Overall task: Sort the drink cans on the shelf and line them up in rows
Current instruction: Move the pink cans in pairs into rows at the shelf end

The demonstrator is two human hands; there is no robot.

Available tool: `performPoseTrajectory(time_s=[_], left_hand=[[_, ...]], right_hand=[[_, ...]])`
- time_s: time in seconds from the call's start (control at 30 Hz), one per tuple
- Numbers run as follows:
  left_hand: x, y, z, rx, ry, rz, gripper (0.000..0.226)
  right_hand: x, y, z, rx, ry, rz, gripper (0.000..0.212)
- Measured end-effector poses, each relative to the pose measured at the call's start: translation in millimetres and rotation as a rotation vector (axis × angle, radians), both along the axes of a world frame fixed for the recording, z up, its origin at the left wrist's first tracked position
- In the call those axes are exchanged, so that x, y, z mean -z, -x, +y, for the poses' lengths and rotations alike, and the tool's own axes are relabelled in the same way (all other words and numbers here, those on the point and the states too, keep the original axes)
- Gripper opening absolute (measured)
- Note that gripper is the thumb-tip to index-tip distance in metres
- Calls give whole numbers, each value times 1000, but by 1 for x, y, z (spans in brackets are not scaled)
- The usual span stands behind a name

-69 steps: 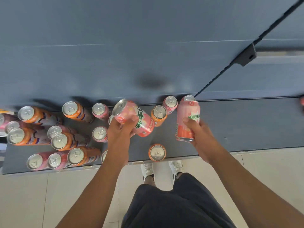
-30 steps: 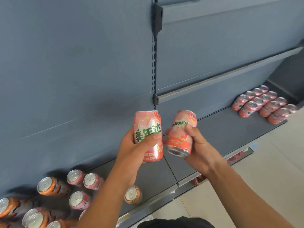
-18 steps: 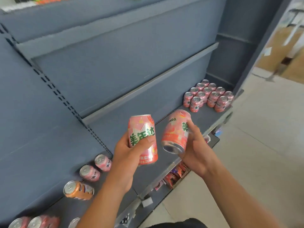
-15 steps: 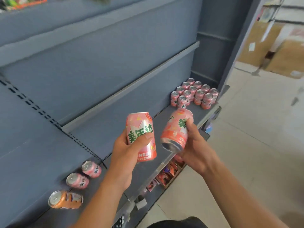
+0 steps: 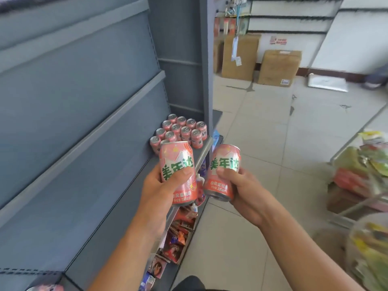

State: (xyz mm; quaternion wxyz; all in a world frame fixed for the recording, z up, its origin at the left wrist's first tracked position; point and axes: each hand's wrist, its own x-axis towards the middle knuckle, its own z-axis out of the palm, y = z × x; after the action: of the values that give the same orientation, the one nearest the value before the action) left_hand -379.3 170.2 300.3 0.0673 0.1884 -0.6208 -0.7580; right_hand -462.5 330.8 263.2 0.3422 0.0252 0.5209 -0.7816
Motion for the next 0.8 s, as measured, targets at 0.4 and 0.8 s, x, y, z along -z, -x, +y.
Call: performPoseTrajectory(time_s=[0.4,0.8], left_hand=[[37,129,-24,133,-85,-21,64],[52,280,-100,156,-150,-70,61]], right_hand=[[14,114,-9,83,-140,113,40],[18,265,-84,-91,-85,40,57]])
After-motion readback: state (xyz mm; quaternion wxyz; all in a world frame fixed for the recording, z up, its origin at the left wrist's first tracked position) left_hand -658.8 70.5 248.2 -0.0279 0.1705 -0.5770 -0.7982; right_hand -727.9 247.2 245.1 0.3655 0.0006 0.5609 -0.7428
